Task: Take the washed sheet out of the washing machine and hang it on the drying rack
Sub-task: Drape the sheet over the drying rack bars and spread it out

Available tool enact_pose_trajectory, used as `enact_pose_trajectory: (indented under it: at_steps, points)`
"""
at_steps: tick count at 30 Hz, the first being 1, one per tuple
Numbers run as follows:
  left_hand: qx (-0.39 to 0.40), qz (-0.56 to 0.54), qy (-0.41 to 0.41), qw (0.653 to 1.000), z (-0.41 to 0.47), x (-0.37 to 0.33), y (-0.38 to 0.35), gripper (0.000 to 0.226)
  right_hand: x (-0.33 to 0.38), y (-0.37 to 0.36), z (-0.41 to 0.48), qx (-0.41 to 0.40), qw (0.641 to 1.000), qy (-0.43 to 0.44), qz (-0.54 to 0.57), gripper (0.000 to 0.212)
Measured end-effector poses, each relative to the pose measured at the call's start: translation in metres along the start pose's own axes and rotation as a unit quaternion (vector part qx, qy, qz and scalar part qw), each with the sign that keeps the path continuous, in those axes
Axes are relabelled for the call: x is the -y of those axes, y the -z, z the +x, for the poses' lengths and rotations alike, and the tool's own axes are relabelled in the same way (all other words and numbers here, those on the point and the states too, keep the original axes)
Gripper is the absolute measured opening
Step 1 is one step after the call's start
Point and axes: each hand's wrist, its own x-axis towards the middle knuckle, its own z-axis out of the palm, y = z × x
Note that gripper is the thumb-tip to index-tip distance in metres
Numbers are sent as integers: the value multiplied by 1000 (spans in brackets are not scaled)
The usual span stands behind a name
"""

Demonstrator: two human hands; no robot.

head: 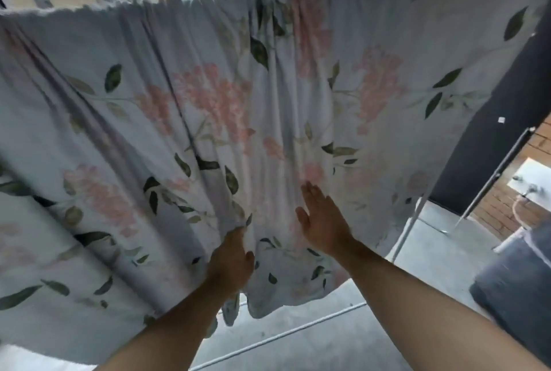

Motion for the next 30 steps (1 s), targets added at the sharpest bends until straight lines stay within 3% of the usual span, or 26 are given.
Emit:
enact_pose_trajectory:
  at_steps: [5,16,19,30]
  points:
    - [87,-2,-64,994,2,-40,-43,24,-55,6,-68,12,983,-155,99,55]
    - [205,-15,-180,962,-6,-163,-159,13,-178,26,-217,-46,887,-417,196,44]
    - [189,-51,-175,965,-3,-214,-181,14,-215,36,-227,-68,866,-432,241,43]
    - [170,-57,-146,973,11,-333,-211,9,-343,102,-221,-72,871,-392,287,44]
